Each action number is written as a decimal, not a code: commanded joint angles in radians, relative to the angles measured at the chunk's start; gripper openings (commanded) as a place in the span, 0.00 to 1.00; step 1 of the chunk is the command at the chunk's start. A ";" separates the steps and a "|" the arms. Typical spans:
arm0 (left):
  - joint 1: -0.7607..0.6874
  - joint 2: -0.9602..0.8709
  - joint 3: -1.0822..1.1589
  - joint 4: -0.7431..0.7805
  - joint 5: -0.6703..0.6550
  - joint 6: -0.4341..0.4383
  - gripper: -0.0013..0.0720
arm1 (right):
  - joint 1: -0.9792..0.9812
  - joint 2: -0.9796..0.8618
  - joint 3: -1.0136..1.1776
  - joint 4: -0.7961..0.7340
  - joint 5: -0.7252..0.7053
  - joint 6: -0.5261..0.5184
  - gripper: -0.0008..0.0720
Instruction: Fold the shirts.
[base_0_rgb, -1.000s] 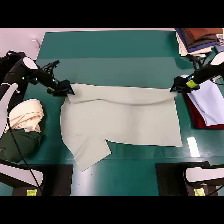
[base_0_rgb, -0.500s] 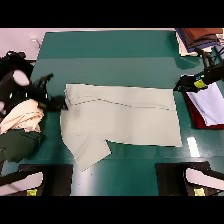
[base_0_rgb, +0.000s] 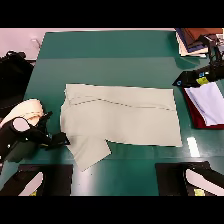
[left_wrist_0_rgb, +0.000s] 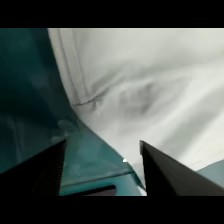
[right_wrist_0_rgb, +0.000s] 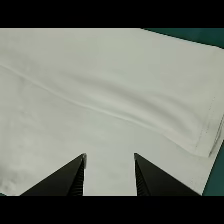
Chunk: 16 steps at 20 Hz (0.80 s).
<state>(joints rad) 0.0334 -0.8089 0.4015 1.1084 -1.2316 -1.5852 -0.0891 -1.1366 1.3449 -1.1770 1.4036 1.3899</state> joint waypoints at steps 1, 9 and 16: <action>-0.001 0.028 -0.073 -0.133 0.109 0.024 0.74 | 0.006 0.006 0.000 0.001 0.006 0.001 0.51; 0.000 0.028 -0.053 -0.248 0.148 0.113 0.05 | -0.079 0.006 -0.005 -0.003 0.136 -0.002 0.51; 0.000 0.029 0.089 -0.209 0.064 0.154 0.05 | -0.448 0.151 -0.513 -0.102 0.156 -0.038 0.72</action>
<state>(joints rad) 0.0322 -0.7807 0.4446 0.8883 -1.1465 -1.4487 -0.3958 -1.0378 1.0397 -1.2213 1.5494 1.3739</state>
